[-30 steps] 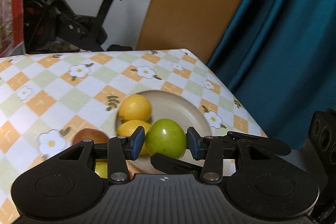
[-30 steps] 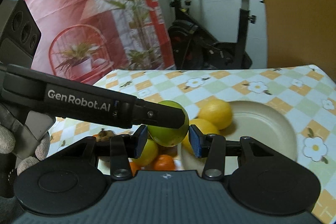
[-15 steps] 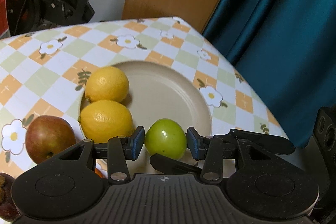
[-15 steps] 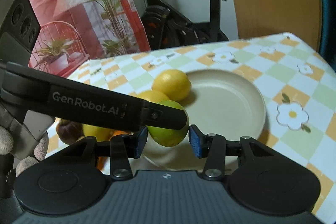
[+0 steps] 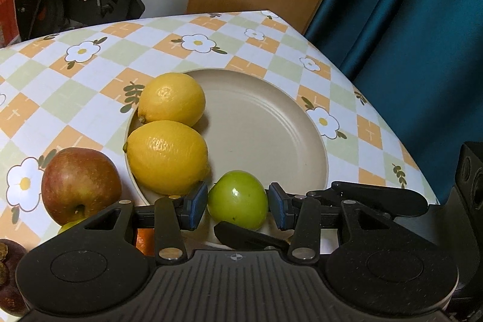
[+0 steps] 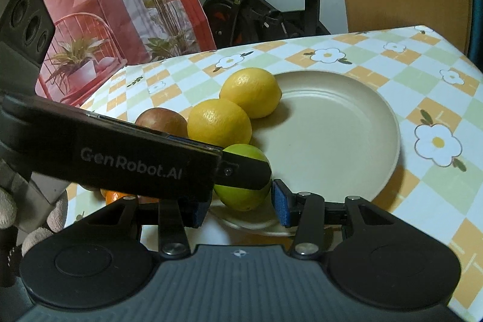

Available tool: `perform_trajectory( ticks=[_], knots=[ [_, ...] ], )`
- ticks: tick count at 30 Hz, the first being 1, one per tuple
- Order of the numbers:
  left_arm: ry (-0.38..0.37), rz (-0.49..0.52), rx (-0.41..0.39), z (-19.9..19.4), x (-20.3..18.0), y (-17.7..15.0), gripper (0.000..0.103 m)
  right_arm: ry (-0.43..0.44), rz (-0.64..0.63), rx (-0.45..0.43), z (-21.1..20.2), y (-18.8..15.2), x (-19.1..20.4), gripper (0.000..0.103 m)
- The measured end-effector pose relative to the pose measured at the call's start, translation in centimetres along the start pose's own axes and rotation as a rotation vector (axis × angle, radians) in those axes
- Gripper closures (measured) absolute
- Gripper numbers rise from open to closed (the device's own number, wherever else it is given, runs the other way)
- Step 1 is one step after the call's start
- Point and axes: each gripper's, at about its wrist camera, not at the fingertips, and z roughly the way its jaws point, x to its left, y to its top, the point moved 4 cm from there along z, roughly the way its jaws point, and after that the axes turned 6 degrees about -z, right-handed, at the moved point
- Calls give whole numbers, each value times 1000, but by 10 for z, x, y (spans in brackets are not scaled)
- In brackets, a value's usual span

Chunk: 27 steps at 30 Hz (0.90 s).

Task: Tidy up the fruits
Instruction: 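Carry the green fruit onto the plate beside the lemons and open the left tool, then withdraw the left tool from the plate back to the fruit pile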

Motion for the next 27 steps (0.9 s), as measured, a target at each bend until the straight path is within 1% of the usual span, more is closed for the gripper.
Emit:
perform_trajectory(
  ticks=[9,17,22,27],
  knots=[
    [10,-13,-4,-2,3,-2,56,5,1,9,4,-1,4,57],
    [11,-17,-23,-12,4,-3,55,-17,-2,13,4,1,8,55],
    [14,-30,-47,-23,8,-3,55,-34,-9,8,1,3,11,55],
    [30,-19,-105,-44,12,-3,55,-54,-9,-9,-7,6,13,55]
  ],
)
